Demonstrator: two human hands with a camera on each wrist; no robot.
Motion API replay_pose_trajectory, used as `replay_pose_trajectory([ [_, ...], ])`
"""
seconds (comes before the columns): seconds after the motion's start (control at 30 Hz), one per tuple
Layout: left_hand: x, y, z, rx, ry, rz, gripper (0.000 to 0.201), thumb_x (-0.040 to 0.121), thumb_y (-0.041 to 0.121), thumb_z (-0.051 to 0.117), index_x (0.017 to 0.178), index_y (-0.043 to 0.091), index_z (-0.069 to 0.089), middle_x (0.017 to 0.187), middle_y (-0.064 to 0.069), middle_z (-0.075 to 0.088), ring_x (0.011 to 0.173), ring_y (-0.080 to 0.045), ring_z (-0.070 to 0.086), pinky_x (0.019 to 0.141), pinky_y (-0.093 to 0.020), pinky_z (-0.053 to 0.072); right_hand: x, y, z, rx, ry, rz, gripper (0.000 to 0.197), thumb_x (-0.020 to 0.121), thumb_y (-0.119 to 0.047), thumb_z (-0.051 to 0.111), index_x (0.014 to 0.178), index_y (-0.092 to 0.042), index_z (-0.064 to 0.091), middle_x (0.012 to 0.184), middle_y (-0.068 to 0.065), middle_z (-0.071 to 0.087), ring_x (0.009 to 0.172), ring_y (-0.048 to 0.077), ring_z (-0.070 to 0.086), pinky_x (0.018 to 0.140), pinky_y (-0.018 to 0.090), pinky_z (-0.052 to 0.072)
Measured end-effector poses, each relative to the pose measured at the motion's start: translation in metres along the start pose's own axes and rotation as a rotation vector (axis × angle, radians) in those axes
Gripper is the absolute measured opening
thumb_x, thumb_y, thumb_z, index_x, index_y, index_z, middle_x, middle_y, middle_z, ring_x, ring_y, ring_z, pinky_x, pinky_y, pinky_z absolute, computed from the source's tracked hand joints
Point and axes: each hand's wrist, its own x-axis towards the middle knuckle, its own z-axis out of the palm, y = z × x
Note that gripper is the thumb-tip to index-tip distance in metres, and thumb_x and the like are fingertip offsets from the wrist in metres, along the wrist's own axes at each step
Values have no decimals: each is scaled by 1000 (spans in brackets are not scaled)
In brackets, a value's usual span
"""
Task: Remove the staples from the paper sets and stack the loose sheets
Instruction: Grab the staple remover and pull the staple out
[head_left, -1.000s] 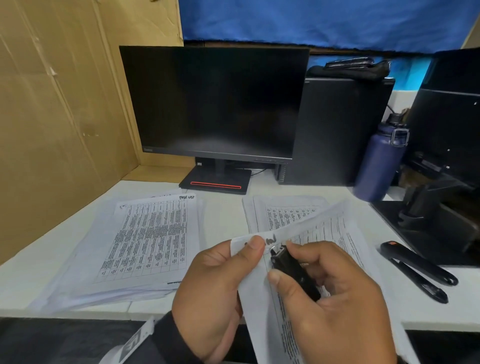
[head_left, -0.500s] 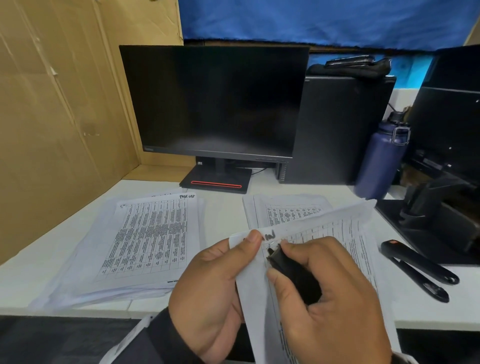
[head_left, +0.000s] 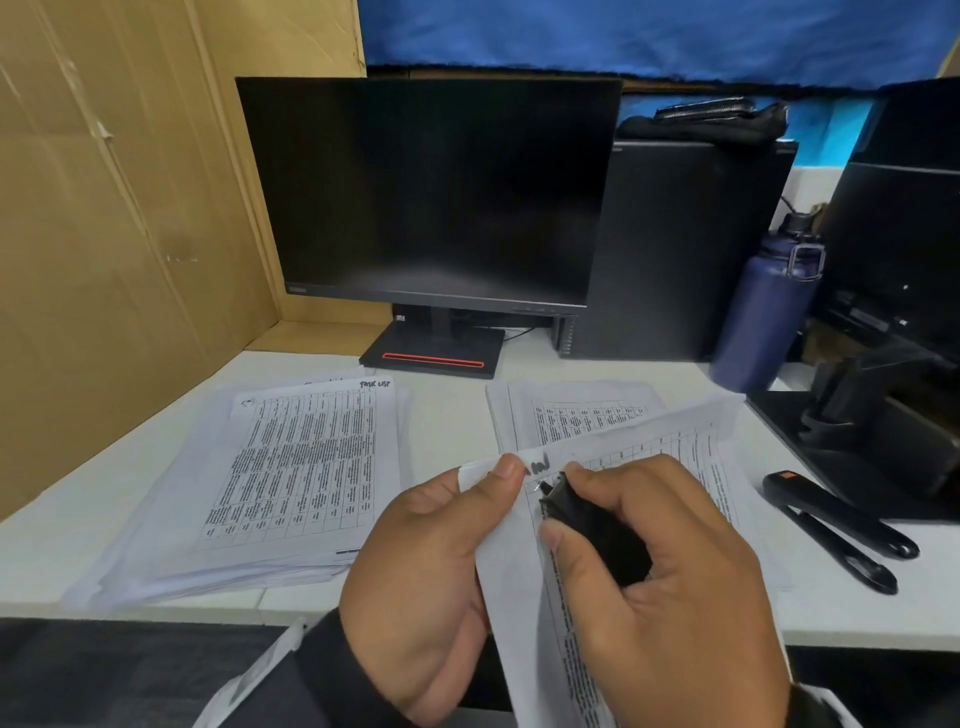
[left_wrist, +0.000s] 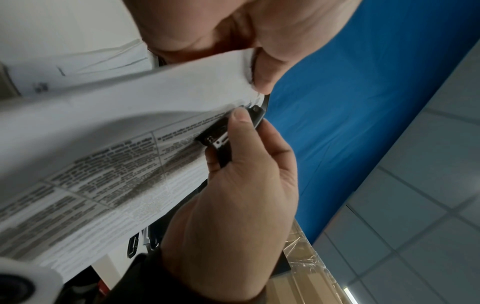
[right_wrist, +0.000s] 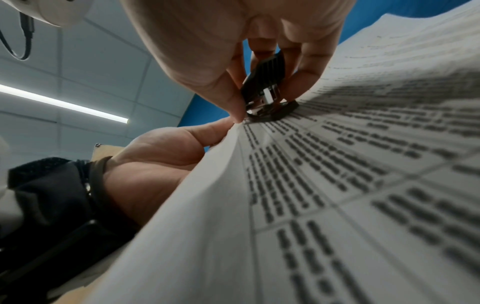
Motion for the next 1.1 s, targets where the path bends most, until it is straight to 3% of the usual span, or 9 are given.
replay_pose_trajectory([
  [0.13,-1,1,0,8,20,8,25,88,18,64,98,1,80,100,-23,78,80,-27,76,76,-35,64,1,1,-1,44,-5,42,26,73,-22,77,98,-25,72,94,-16,62,89,2,62,74,12,46],
  [0.23,-1,1,1,7,44,-10,30,90,20,65,107,-3,77,108,-27,76,92,-33,74,93,-45,59,1,3,-2,29,-48,45,25,74,-23,77,98,-26,72,94,-18,62,89,2,62,75,14,47],
  [0.4,1,-2,-3,39,0,7,22,87,20,66,92,5,81,93,-22,78,75,-25,76,66,-33,62,1,2,-2,-24,-23,9,25,72,-22,77,96,-27,71,93,-16,63,87,5,62,74,18,47],
  [0.53,0,-5,0,101,49,51,29,83,26,70,95,0,77,105,-36,72,88,-35,68,86,-49,51,0,-1,-1,-140,11,-45,21,75,-18,76,95,-19,75,88,-6,65,83,17,65,70,28,48],
  [0.63,1,-7,1,147,62,90,28,78,30,72,85,3,75,89,-29,72,80,-33,65,79,-45,51,0,1,-1,-144,9,-75,19,78,-15,75,97,-15,76,88,-3,67,83,19,66,70,30,51],
  [0.77,4,-6,0,156,22,94,17,82,25,69,73,15,78,75,-11,74,64,-20,69,62,-31,56,3,2,-3,149,-43,184,28,78,-15,83,95,-33,72,92,-15,72,91,5,69,81,23,55],
  [0.83,5,-8,-1,132,10,77,17,84,22,68,74,15,79,74,-9,76,63,-17,71,59,-29,58,1,4,-1,298,-91,337,35,76,-13,85,98,-36,70,94,-15,74,93,6,70,85,28,57],
  [1.0,6,-14,-3,140,72,59,23,87,20,69,98,2,77,94,-24,77,80,-30,72,77,-39,60,-3,-1,-1,-65,-37,45,25,77,-7,82,94,-24,73,89,-10,67,86,12,65,74,32,54],
  [1.1,6,-15,-4,150,117,74,24,93,15,67,104,-4,75,105,-33,74,88,-35,70,87,-46,57,-4,-1,1,-127,-28,-4,23,79,-6,81,97,-20,76,89,-6,68,85,16,66,72,35,55],
])
